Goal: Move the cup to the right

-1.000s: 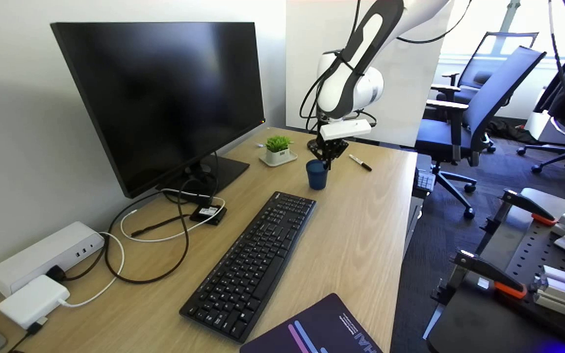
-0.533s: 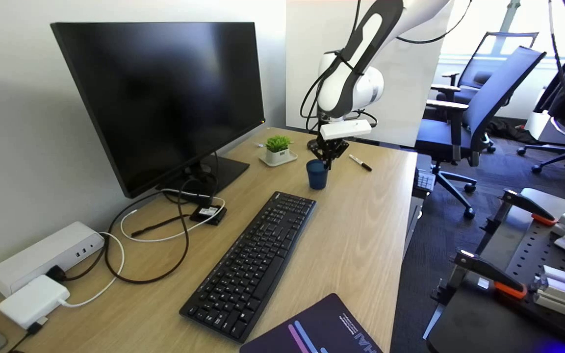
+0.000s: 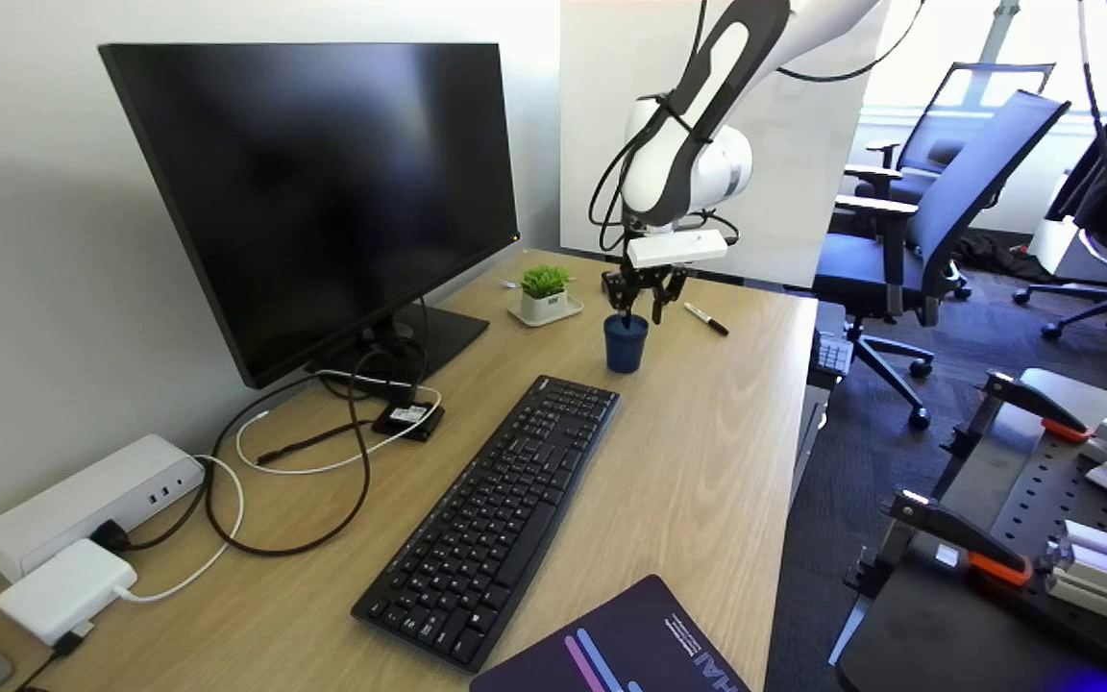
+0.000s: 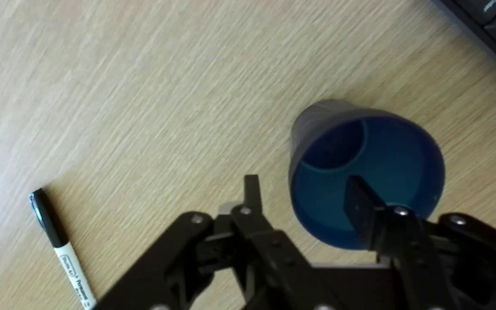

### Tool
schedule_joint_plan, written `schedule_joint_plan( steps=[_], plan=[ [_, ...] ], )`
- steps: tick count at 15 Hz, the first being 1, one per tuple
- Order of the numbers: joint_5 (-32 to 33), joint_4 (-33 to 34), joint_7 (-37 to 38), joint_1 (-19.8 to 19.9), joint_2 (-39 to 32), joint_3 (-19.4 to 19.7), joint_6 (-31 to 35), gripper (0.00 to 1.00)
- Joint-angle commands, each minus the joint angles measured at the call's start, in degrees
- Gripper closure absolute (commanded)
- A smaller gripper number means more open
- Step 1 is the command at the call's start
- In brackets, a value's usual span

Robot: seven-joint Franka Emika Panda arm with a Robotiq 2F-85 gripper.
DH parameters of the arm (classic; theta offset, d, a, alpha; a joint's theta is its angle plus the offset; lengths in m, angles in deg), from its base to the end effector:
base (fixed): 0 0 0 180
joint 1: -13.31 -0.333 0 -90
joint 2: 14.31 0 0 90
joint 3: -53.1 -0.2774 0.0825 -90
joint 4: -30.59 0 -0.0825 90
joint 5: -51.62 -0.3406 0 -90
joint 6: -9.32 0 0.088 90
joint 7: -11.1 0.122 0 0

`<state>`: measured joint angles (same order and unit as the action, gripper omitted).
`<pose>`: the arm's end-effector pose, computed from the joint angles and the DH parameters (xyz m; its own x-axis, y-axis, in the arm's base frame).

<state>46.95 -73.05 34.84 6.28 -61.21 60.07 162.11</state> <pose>0.5923 0.0000 0.0911 0.9013 -0.4286 0.0631 -0.4308 -0.9021 0.0249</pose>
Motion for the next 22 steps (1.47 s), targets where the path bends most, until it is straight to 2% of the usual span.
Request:
schedule_joint_plan(
  steps=[1,3,4,8,10,17,22],
  plan=[
    [-0.31,0.17,0.16,0.11,2.18,0.87,-0.58,0.15],
    [0.18,0.54,0.13,-0.17,3.81,1.51,-1.16,0.02],
    [0.42,0.61,0.16,-0.35,4.75,1.69,-1.41,0.00],
    [1.70,0.00,-2.30,-0.36,9.95,0.64,-4.05,0.00],
    [2.31,-0.37,-8.15,1.23,12.91,-1.93,-8.94,0.00],
    [7.28,-2.58,-16.51,1.83,20.45,-2.90,-26.32,0.00],
    [9.27,-6.36,-15.52,3.69,21.68,-1.97,-27.49,0.00]
  ],
)
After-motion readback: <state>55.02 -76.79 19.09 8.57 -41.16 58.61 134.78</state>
